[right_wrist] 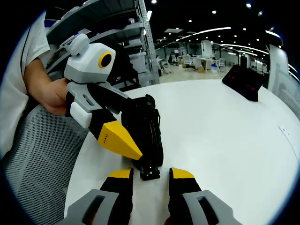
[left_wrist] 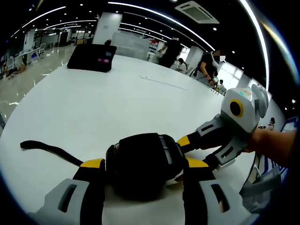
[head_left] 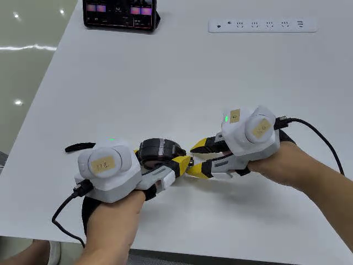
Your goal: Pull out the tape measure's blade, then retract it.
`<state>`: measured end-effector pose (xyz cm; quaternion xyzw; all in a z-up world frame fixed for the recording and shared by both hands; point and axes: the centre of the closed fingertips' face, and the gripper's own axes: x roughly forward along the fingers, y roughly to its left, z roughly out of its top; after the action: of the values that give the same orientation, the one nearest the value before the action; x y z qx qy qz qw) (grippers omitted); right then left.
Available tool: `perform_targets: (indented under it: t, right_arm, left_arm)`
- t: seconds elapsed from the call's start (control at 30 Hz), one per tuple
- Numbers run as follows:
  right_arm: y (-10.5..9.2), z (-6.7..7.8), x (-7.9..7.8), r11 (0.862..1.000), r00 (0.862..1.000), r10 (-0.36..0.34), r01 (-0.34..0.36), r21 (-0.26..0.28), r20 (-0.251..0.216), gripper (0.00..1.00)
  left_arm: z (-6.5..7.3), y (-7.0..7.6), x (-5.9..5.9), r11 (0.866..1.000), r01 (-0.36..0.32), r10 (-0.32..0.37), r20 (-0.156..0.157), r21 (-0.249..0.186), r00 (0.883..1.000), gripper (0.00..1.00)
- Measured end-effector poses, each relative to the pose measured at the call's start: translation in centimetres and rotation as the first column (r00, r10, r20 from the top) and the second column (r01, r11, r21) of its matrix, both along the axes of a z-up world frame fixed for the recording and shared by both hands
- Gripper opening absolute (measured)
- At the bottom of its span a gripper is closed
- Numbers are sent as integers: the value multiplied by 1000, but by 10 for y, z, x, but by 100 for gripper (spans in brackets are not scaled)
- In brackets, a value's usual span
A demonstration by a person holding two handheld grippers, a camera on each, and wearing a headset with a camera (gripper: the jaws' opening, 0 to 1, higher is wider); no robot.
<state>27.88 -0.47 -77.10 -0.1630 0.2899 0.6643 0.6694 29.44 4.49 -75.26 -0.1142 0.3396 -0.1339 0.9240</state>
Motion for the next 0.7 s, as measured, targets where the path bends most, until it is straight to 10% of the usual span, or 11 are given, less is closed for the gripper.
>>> perform_targets:
  t: [0.7]
  right_arm:
    - [-10, 5, -4, 999, 999, -33, 33, 6, 8, 35]
  left_arm:
    - [2, -2, -3, 997, 63, -63, -1, 45, 998, 68]
